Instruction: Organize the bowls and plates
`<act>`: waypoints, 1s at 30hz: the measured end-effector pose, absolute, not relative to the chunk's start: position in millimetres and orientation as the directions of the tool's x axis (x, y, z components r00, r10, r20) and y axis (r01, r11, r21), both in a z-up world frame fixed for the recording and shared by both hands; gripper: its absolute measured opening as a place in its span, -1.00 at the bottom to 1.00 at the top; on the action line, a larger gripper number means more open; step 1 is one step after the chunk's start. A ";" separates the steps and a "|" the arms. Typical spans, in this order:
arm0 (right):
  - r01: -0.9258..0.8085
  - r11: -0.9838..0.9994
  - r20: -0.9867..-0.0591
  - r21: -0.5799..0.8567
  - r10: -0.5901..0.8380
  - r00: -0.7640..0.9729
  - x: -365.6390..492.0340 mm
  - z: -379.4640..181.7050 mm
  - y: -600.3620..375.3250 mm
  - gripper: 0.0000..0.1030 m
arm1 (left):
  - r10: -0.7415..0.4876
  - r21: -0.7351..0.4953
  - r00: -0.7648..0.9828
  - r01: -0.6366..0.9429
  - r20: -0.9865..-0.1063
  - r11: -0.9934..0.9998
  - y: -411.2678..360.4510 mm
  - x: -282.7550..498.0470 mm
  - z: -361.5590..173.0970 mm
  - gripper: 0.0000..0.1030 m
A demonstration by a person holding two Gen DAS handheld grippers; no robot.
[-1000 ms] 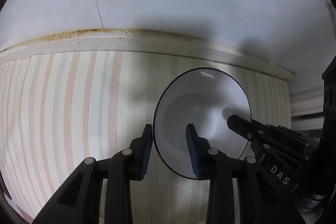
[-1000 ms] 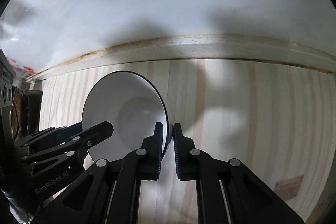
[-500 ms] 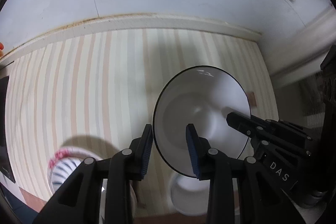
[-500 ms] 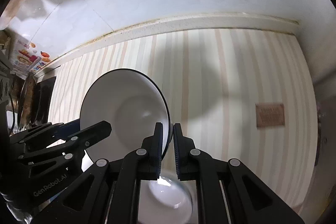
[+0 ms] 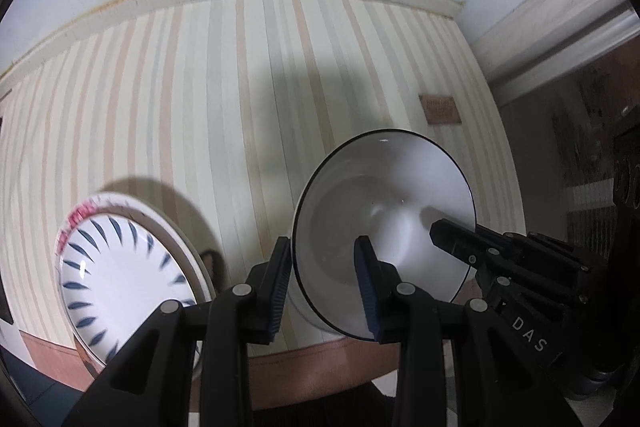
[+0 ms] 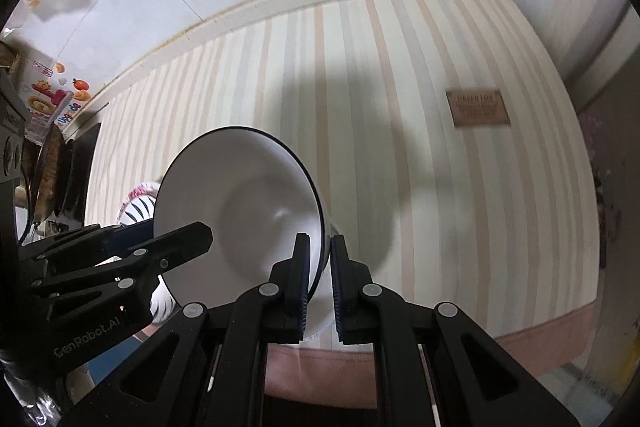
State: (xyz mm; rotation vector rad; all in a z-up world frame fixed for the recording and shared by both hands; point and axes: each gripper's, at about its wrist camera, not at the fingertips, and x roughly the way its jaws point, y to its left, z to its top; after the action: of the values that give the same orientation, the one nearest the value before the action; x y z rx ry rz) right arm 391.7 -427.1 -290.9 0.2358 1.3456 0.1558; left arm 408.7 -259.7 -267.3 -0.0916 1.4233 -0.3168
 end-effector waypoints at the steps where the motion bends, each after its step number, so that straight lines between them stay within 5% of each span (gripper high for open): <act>1: 0.025 0.966 -0.945 0.257 0.246 0.214 389.8 -293.4 -427.0 -0.78 | -0.267 -0.248 0.106 0.162 -0.958 0.955 -260.5 406.8 -270.4 -0.43; 30: 0.048 0.964 -0.957 0.262 0.253 0.144 385.2 -321.7 -426.6 -0.71 | -0.173 -0.161 0.065 0.158 -0.983 0.974 -271.7 396.7 -299.3 -0.43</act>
State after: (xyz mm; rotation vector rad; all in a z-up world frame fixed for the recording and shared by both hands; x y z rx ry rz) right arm 385.2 -426.6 -321.7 0.2529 1.4232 0.1494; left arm 396.7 -271.7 -299.3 -0.0122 1.4851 -0.2493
